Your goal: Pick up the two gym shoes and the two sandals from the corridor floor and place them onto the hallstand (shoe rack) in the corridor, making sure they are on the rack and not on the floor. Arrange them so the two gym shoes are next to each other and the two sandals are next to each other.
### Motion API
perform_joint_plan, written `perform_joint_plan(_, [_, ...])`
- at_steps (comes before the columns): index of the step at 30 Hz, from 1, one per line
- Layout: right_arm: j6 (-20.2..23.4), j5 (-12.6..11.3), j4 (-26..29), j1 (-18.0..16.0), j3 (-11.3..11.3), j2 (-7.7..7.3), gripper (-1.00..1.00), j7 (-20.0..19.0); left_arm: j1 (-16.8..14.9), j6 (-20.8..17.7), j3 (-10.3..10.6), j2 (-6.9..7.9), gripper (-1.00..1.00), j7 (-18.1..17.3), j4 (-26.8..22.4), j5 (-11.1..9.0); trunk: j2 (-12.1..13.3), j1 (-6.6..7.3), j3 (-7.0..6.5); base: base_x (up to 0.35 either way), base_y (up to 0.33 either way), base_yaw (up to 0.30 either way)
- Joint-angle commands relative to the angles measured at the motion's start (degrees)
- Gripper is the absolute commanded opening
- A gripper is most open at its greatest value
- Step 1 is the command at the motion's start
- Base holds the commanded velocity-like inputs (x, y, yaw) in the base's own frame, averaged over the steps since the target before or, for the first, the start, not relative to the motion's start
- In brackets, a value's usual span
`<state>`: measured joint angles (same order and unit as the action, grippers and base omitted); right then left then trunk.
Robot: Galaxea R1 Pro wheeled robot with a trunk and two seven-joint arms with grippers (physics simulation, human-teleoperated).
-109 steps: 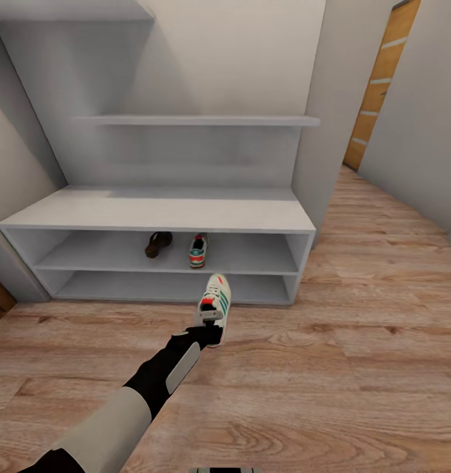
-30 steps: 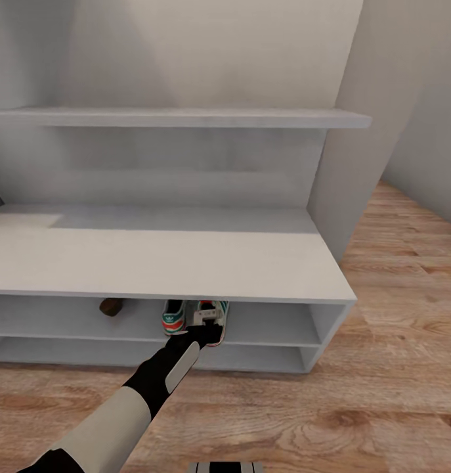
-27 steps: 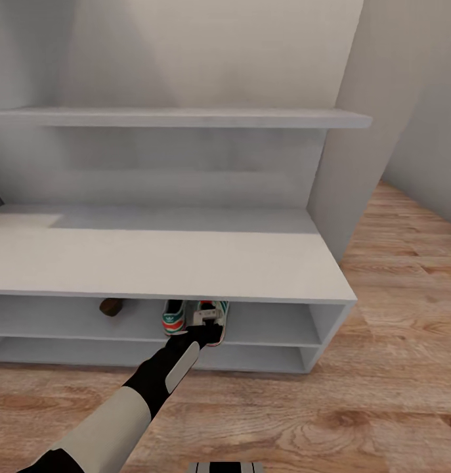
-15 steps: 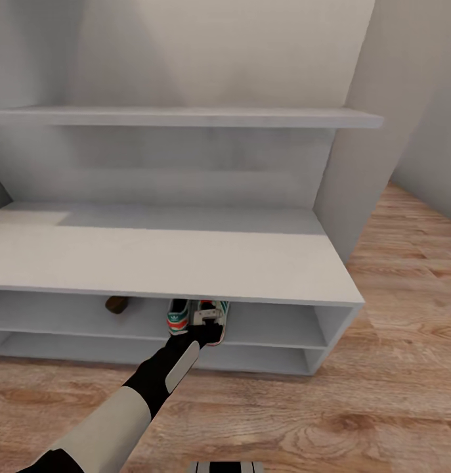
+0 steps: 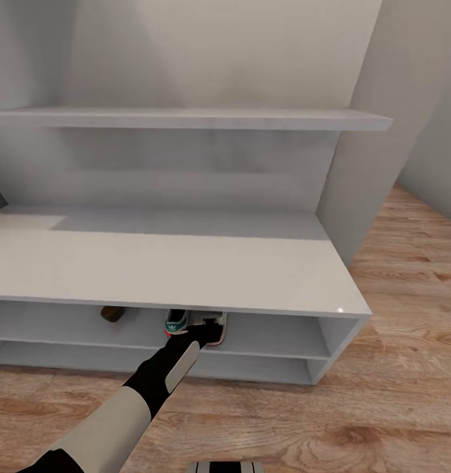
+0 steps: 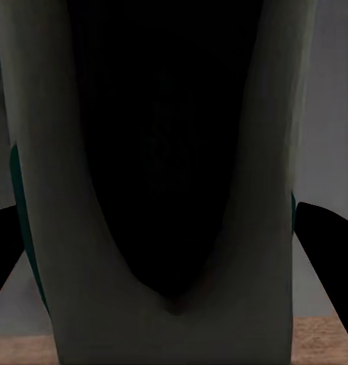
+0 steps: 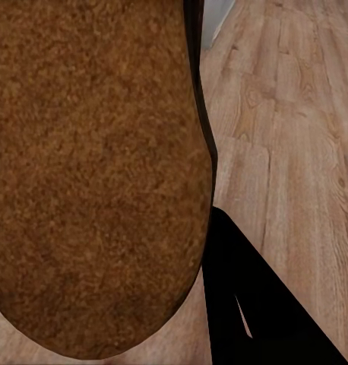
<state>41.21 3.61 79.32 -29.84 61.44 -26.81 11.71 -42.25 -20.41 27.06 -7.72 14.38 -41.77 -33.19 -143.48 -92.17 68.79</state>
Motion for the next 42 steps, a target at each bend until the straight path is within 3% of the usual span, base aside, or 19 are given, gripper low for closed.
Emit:
perform_joint_plan(1, [0.4,0.2,0.0,0.0,0.0,-0.01,-1.00,0.1,0.0,-0.2,0.2,0.07,-1.00,0.7,0.7,-0.2,0.0,0.00,0.05,0.001,0.000,0.000])
perform_joint_plan(6, [0.4,0.2,0.0,0.0,0.0,0.00,-1.00,0.1,0.0,-0.2,0.2,0.07,-1.00,0.7,0.7,-0.2,0.0,0.00,0.05,0.000,0.000,0.000])
perform_joint_plan(7, [0.4,0.2,0.0,0.0,0.0,0.00,-1.00,0.1,0.0,-0.2,0.2,0.07,1.00,0.7,0.7,-0.2,0.0,0.00,0.05,0.000,0.000,0.000])
perform_joint_plan(18, [0.4,0.2,0.0,0.0,0.0,-0.01,-1.00,0.1,0.0,-0.2,0.1,0.85,1.00,0.7,0.7,-0.2,0.0,0.00,0.05,-0.049,0.010,0.000])
perform_joint_plan(38, [0.2,0.2,0.1,0.0,0.0,0.17,-1.00,0.2,0.0,-0.2,0.1,0.86,1.00,0.7,0.7,-0.2,0.0,0.00,0.05,-0.309,0.097,0.000])
perform_joint_plan(42, [-0.1,0.2,0.1,0.0,0.2,0.27,-1.00,0.1,0.0,1.7,0.2,1.02,1.00,0.8,0.7,-0.1,0.0,0.00,0.05,-0.317,0.102,0.000])
